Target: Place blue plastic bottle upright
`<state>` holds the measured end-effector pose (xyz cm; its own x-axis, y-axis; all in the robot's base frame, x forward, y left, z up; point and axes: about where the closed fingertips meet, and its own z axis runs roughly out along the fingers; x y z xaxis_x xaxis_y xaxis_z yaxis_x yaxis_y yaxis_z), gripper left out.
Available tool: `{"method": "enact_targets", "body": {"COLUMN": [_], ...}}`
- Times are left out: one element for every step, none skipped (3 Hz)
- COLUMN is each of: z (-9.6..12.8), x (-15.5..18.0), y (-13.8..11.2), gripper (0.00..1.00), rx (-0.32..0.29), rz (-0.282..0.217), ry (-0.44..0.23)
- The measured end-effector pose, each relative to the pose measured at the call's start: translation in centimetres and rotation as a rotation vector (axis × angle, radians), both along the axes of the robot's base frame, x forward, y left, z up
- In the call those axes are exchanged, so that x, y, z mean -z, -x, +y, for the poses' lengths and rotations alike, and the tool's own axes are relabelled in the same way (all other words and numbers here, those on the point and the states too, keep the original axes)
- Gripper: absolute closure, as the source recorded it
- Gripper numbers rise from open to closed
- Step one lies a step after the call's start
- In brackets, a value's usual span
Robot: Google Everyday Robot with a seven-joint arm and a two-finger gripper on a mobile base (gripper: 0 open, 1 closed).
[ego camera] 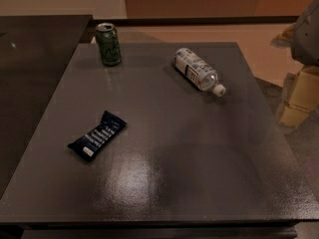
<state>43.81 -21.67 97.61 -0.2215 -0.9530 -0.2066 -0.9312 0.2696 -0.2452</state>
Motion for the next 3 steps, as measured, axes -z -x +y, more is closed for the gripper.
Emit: {"method": "enact_targets", "body": {"z": [0.0, 0.1, 0.3], "x": [0.0, -0.1, 0.5], "y": [0.0, -0.3, -2.6], "gripper": [0.00, 0.00, 0.00], "rx": [0.000, 0.004, 0.044], "rz": [0.000, 0.007, 0.021], "ry": [0.000, -0.002, -0.017]}}
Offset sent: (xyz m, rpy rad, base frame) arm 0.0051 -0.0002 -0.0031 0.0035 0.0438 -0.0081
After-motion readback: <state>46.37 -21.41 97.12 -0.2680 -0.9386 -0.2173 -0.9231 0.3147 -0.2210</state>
